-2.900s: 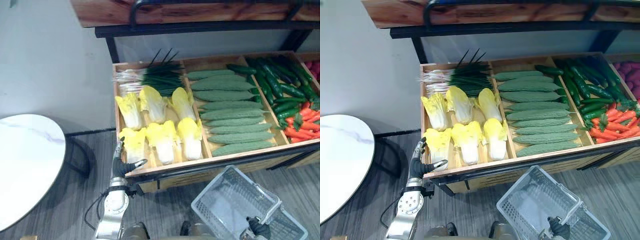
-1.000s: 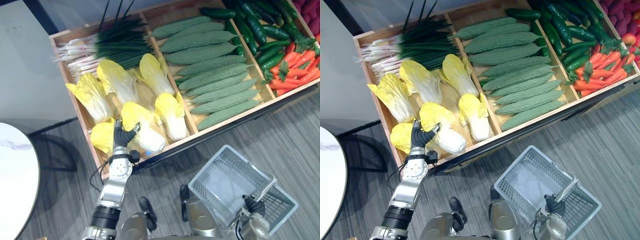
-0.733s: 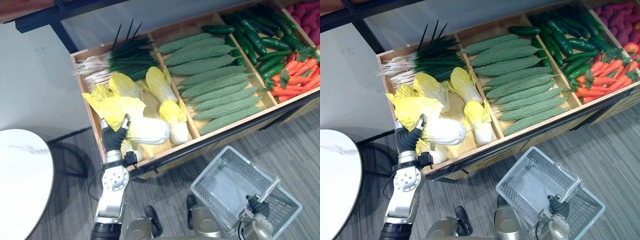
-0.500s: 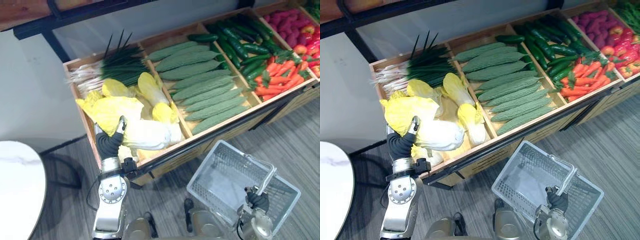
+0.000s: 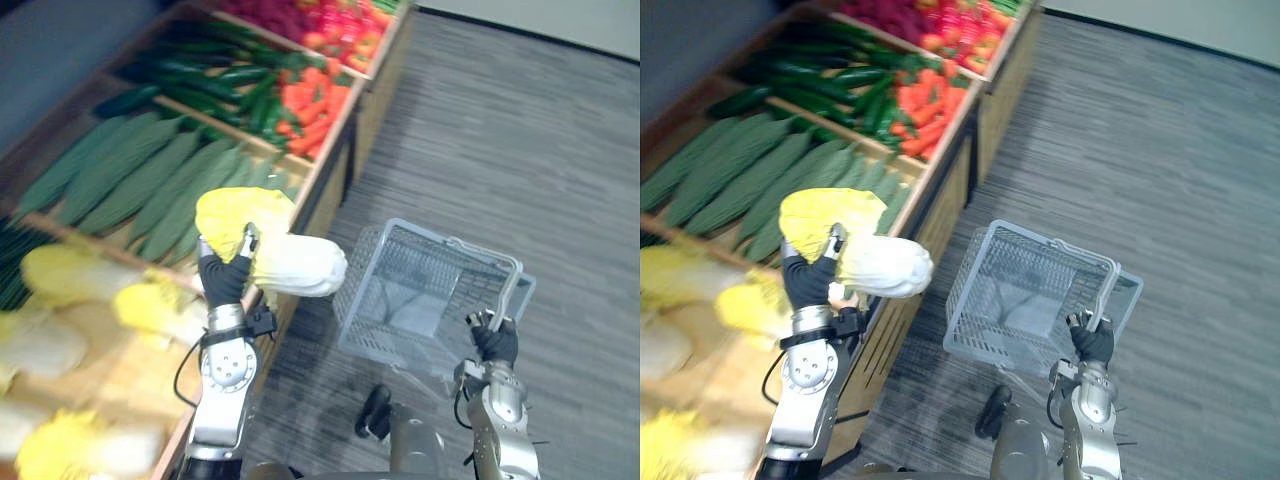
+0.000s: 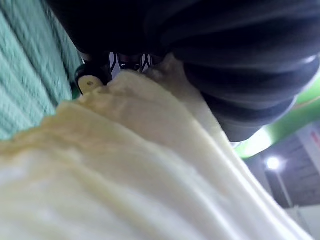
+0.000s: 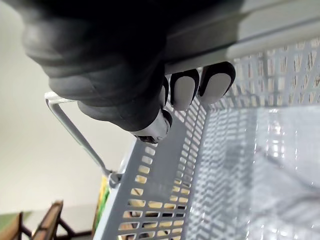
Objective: Pick vegetable in the basket
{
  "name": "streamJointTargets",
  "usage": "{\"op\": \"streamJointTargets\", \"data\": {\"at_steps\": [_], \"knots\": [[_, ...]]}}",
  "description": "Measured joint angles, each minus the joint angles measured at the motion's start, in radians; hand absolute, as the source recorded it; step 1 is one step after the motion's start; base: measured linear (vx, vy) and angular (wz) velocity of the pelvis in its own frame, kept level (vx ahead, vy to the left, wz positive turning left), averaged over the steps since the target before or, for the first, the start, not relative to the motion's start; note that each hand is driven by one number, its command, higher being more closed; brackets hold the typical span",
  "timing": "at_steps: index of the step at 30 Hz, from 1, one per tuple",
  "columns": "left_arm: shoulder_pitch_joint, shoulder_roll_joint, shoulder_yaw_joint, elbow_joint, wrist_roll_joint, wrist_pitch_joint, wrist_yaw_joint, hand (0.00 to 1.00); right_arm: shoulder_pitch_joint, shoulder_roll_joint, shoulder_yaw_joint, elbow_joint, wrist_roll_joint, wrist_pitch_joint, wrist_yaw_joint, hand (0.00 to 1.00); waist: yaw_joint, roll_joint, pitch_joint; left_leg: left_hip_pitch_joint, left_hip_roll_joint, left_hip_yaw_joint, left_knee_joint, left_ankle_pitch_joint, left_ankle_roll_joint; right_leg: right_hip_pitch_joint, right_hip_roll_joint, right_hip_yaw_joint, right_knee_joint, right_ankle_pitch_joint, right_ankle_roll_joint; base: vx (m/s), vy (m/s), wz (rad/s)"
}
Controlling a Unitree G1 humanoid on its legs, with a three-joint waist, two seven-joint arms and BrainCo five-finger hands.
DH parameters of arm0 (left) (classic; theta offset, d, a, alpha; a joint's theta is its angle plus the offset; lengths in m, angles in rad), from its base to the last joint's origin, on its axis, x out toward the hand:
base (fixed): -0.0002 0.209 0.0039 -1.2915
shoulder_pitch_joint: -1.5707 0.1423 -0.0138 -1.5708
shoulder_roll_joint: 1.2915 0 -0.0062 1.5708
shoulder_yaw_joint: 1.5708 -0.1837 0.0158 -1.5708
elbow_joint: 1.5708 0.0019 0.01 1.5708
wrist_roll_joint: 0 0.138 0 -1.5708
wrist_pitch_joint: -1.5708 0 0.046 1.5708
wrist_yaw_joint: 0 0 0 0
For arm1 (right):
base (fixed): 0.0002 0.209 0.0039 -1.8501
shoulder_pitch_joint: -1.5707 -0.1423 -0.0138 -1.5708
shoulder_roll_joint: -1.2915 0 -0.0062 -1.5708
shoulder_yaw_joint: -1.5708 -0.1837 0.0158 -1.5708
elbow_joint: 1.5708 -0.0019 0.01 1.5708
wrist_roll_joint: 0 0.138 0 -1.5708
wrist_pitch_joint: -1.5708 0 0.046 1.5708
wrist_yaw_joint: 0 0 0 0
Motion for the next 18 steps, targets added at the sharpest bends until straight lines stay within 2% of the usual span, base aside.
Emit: {"op": "streamJointTargets", "data": {"at_steps": [1,2,3,4,5,7,8,9,11,13,15,18], "knots": [[0.0,0.004,-0.006,0.014,-0.006,0.0,-0.007,1.0,0.0,-0.009,0.008,0.0,0.0,0.0,0.0,1.0,0.0,0.0,0.0,-0.027,0.014,-0.058,0.074,0.074,0.036,0.023,0.018,0.028,-0.023,0.0,0.0,0.28,-0.064,-1.42],[0.002,0.01,-0.024,0.038,-0.01,0.0,-0.009,1.0,-0.006,-0.024,0.028,-0.001,0.001,-0.001,-0.002,1.0,0.002,0.005,-0.003,-0.089,-0.01,-0.201,0.163,0.035,-0.017,0.059,0.036,0.082,-0.068,0.001,-0.002,0.28,0.031,-1.39],[0.001,0.011,-0.045,0.053,-0.02,0.0,-0.013,1.0,-0.018,-0.038,0.031,-0.001,0.002,-0.001,-0.006,1.0,0.005,0.005,-0.003,-0.167,-0.082,-0.342,0.183,-0.035,-0.058,0.083,0.042,0.14,-0.098,0.001,-0.002,0.29,0.083,-1.38],[0.003,0.01,-0.05,0.055,-0.023,0.0,-0.019,1.0,-0.023,-0.04,0.031,-0.001,0.003,-0.002,-0.007,1.0,0.008,0.004,-0.003,-0.201,-0.117,-0.398,0.17,-0.059,-0.064,0.092,0.042,0.167,-0.107,0.001,-0.002,0.3,0.131,-1.4],[0.005,0.011,-0.058,0.073,-0.026,0.001,-0.029,1.0,-0.03,-0.041,0.031,-0.001,0.002,-0.002,-0.006,1.0,0.026,0.004,-0.003,-0.246,-0.186,-0.496,0.112,-0.099,-0.085,0.118,0.035,0.223,-0.124,0.015,0.018,0.29,0.16,-1.18],[0.005,0.011,-0.068,0.099,-0.027,0.003,-0.03,1.0,-0.03,-0.053,0.039,0.009,0.002,-0.002,-0.005,1.0,0.039,0.007,-0.004,-0.302,-0.277,-0.641,-0.074,-0.114,-0.129,0.153,0.014,0.278,-0.132,0.034,0.05,0.3,0.211,-1.17],[0.005,0.01,-0.072,0.102,-0.027,0.003,-0.03,1.0,-0.029,-0.053,0.039,0.01,0.003,-0.002,-0.005,1.0,0.047,0.011,-0.005,-0.31,-0.292,-0.678,-0.148,-0.102,-0.148,0.156,0.011,0.296,-0.13,0.035,0.06,0.29,0.289,-1.27],[0.005,-0.003,-0.081,0.108,-0.028,0.005,-0.033,1.0,-0.026,-0.075,0.044,0.013,0.003,-0.003,-0.004,1.0,0.056,0.04,-0.004,-0.313,-0.285,-0.73,-0.347,0.077,-0.169,0.176,0.037,0.341,-0.131,0.027,0.099,0.23,0.249,-0.98],[0.005,0.005,-0.098,0.128,-0.035,0.015,-0.053,1.0,-0.009,-0.067,0.061,0.034,0.006,-0.001,0.0,1.0,0.036,0.025,-0.019,-0.275,-0.309,-0.709,-0.372,0.068,-0.169,0.198,0.011,0.377,-0.167,0.042,0.13,0.23,0.231,-0.42],[0.002,0.022,-0.127,0.129,-0.049,0.019,-0.078,1.0,0.012,-0.046,0.095,0.034,0.025,0.0,0.019,1.0,0.025,-0.005,-0.036,-0.243,-0.349,-0.669,-0.455,0.092,-0.136,0.206,-0.028,0.399,-0.234,0.07,0.142,0.24,0.23,-0.14],[-0.001,0.022,-0.151,0.136,-0.05,0.022,-0.093,1.0,0.016,-0.044,0.128,0.034,0.056,0.003,0.044,1.0,0.021,-0.005,-0.036,-0.236,-0.363,-0.656,-0.471,0.092,-0.135,0.211,-0.041,0.409,-0.258,0.079,0.149,0.13,0.118,-0.18],[-0.019,0.032,-0.204,0.179,-0.043,0.035,-0.098,1.0,0.037,-0.035,0.207,0.034,0.093,0.006,0.09,1.0,0.023,-0.005,-0.036,-0.21,-0.357,-0.64,-0.491,0.092,-0.135,0.231,-0.033,0.444,-0.289,0.1,0.141,0.08,0.049,-0.14]]}}
